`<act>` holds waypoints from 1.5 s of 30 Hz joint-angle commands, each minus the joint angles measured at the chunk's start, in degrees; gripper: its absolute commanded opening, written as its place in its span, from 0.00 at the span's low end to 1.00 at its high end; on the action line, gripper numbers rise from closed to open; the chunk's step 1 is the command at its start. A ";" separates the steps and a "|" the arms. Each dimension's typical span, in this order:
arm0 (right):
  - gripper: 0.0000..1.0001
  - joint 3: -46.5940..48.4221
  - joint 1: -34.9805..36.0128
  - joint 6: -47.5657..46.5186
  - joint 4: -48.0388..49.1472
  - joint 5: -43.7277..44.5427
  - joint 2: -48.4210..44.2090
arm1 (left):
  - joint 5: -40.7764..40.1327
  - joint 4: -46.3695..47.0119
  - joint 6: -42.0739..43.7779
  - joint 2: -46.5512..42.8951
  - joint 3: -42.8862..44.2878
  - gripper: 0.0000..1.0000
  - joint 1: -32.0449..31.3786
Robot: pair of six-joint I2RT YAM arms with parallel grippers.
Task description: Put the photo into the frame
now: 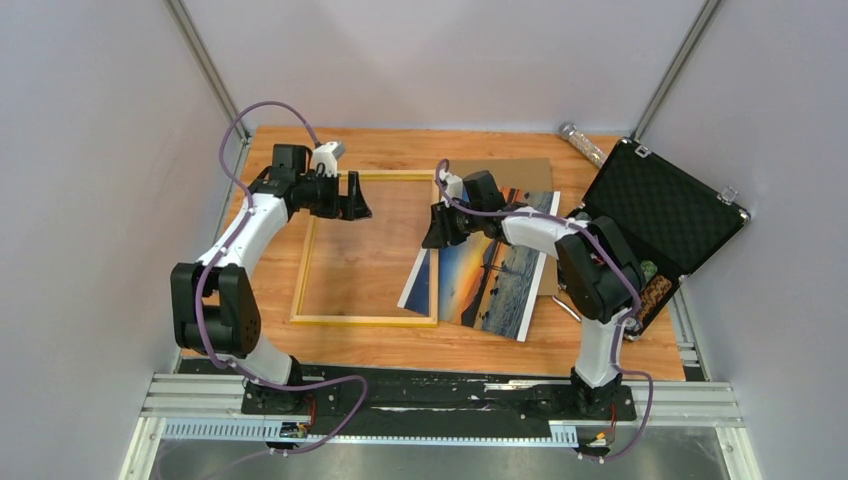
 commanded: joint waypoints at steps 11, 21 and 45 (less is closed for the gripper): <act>0.38 10.39 2.50 2.09 2.15 -3.94 6.96 | -4.33 -4.62 6.20 -6.28 -2.64 1.00 3.22; 0.41 3.15 2.50 -2.39 0.48 -2.86 -7.71 | -28.40 -7.19 11.78 0.95 -0.91 1.00 3.56; 0.37 -2.39 2.08 -7.55 -0.59 8.78 -6.36 | -28.10 -8.90 11.82 11.77 5.21 0.96 10.15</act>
